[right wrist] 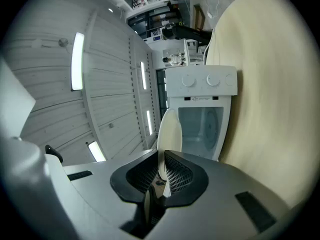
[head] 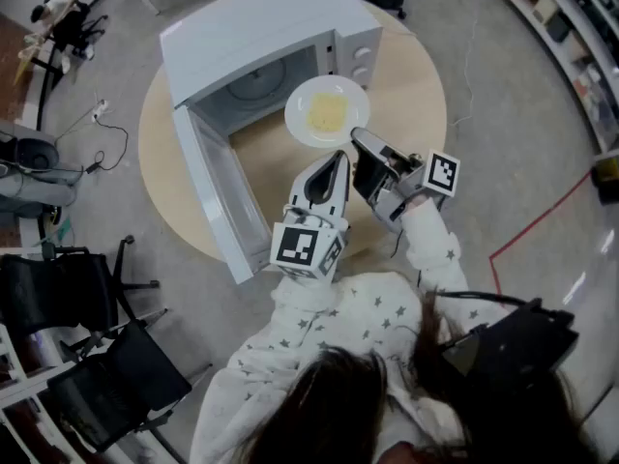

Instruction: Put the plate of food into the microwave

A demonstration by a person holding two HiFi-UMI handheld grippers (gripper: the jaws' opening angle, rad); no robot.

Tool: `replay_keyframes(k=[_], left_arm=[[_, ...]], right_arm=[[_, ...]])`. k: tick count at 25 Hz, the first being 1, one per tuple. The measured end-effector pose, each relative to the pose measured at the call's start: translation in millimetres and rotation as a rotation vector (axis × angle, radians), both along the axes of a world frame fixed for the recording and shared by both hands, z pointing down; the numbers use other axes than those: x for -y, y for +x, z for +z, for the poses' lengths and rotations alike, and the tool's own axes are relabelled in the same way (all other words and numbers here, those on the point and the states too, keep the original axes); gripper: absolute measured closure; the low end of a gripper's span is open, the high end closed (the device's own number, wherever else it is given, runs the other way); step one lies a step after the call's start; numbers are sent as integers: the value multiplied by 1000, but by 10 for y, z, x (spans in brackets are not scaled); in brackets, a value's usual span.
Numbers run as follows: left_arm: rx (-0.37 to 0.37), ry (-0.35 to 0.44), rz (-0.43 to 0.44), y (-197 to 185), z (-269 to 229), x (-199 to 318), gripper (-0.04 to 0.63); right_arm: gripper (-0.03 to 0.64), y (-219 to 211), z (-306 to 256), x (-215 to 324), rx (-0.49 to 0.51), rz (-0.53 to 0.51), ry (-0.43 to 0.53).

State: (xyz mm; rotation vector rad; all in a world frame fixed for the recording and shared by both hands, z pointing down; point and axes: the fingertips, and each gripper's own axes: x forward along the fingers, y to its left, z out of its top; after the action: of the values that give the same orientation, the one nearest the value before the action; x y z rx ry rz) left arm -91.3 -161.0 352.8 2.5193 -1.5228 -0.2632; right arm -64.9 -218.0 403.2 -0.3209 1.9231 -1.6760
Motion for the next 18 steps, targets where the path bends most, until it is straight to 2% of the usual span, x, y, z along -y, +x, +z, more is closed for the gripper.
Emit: replay_keyframes(k=[4, 9, 15, 18], left_arm=[[-16, -17, -59, -98, -165, -192, 600], [34, -56, -89, 374, -133, -794, 600], [50, -97, -212, -184, 329, -280, 600], [48, -109, -208, 24, 214, -624, 600]], right_arm=[[592, -69, -223, -196, -14, -42, 1], [592, 441, -124, -808, -30, -50, -24], [592, -6, 372, -332, -33, -90, -79], [592, 266, 228, -686, -42, -51, -84]])
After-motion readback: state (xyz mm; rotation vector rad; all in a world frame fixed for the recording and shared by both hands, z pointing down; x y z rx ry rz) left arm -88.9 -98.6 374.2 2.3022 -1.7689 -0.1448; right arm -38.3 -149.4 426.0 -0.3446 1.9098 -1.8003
